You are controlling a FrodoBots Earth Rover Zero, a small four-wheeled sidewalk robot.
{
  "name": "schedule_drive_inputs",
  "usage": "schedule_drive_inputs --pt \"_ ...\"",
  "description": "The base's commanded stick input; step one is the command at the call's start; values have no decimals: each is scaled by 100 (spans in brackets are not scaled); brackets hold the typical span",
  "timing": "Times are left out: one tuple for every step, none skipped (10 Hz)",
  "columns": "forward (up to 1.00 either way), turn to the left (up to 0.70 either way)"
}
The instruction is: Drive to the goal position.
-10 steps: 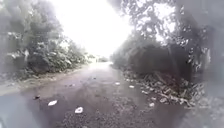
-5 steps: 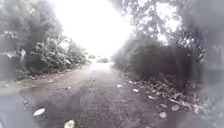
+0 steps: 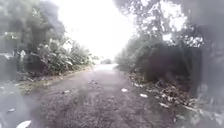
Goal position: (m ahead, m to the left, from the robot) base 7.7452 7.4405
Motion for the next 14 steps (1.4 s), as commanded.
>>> schedule_drive_inputs --pt "70 0" --pt "70 0" --pt "70 0" --pt "70 0" --pt "70 0" --pt "70 0" --pt "70 0" --pt "70 0" --pt "70 0" --pt "70 0" --pt "70 0" --pt "70 0" --pt "70 0" --pt "70 0"
